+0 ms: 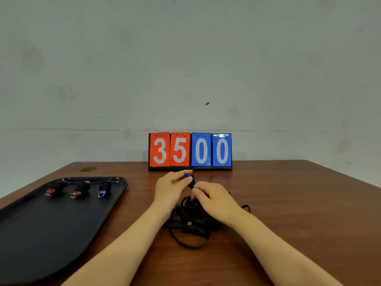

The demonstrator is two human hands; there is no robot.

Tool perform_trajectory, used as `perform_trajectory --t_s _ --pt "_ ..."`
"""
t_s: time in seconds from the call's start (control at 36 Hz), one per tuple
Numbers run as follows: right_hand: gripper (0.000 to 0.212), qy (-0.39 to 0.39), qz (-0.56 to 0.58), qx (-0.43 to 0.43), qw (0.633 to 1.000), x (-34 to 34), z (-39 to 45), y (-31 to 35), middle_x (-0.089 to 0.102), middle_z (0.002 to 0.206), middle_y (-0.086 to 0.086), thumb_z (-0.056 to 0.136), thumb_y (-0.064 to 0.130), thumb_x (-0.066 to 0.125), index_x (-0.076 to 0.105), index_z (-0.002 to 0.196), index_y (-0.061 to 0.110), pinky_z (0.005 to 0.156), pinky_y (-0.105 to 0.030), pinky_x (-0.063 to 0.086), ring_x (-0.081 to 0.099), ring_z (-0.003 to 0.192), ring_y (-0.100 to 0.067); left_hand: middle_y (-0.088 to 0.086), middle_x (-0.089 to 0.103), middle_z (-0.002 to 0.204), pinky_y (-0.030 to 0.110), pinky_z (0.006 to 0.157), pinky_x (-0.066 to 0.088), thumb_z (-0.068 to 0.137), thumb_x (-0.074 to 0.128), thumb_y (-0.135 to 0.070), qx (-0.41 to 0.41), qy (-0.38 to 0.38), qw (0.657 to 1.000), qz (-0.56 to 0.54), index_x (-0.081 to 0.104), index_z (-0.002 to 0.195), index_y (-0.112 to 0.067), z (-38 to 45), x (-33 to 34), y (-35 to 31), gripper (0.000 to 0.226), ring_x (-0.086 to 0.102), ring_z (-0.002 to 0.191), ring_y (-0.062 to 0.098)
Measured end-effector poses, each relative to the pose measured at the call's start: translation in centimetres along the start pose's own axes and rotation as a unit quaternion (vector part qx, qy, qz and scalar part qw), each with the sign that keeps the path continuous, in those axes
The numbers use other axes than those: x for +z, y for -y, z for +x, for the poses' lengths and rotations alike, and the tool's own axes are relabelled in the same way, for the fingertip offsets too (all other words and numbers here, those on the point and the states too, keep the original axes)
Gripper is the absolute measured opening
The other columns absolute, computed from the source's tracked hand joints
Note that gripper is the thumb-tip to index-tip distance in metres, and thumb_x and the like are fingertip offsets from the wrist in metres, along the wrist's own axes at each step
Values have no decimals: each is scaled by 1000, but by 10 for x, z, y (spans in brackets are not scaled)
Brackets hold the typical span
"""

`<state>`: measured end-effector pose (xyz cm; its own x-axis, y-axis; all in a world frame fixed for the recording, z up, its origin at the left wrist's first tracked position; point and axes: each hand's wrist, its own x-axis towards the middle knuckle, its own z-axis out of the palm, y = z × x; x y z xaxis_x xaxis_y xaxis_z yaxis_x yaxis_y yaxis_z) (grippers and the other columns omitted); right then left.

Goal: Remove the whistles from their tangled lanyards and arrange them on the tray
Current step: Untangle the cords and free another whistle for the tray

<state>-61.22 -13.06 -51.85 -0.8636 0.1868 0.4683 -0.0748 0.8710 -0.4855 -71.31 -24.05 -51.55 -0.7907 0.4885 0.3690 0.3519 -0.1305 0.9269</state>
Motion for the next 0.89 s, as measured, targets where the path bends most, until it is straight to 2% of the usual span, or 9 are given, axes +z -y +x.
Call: perform_trajectory --t_s 0.11,0.25,0.39,0.56,0.64,0.69,0.75,0.81,0.89 --pt "27 -42 77 24 996 -2 0 0 60 78 4 99 23 43 56 74 26 73 -22 44 54 75 -4 -6 66 100 23 82 53 90 65 -15 9 -2 999 32 70 110 -25 3 -5 1 23 62 97 9" --pt "25 -111 144 68 981 -8 1 -5 62 80 10 99 23 47 60 78 27 76 -17 45 58 80 0 -4 69 101 13 60 51 92 63 -16 -16 43 999 4 70 105 -27 1 -8 -7 19 68 85 8" --pt "21 -142 167 86 972 -12 3 -9 67 84 8 98 24 50 64 84 28 77 -16 48 62 84 -2 1 75 102 34 87 51 92 62 -19 -64 131 986 -76 71 110 -24 -7 -4 -14 21 71 97 20" --pt "22 -138 217 90 962 -13 3 -7 70 82 14 98 27 52 68 84 35 74 -13 46 62 82 5 12 74 103 23 71 51 91 60 -16 -127 127 954 -242 69 109 -16 -12 0 -15 20 70 96 27" --pt "23 -119 224 90 963 -11 4 -6 70 84 14 99 26 50 69 90 34 74 -11 44 62 81 4 12 73 106 32 89 52 85 64 -15 -132 115 942 -285 67 114 -11 -12 3 -13 30 70 98 24" --pt "26 -108 222 87 965 -8 3 -6 68 73 17 99 19 48 69 91 31 65 -9 42 60 68 3 15 71 111 37 95 51 77 68 -16 -141 108 930 -322 66 117 -9 -13 3 -13 40 67 106 27" --pt "27 -90 212 89 969 -3 3 -5 61 60 10 99 15 46 67 91 31 54 -12 37 50 53 -1 16 70 110 33 88 54 83 65 -10 -154 92 916 -358 69 112 -9 -12 4 -11 29 67 103 24" --pt "24 -76 194 94 974 1 3 -5 58 62 -1 99 19 49 65 85 30 55 -18 38 48 56 -8 14 72 105 25 74 57 88 62 -7 -159 85 908 -379 70 107 -10 -13 5 -10 21 68 89 16" --pt "23 -68 174 96 978 5 5 -6 54 61 6 99 24 50 60 78 29 58 -21 37 47 56 -7 9 73 95 20 64 56 89 62 -7 -150 74 913 -372 70 109 -10 -14 8 -9 22 67 75 9"
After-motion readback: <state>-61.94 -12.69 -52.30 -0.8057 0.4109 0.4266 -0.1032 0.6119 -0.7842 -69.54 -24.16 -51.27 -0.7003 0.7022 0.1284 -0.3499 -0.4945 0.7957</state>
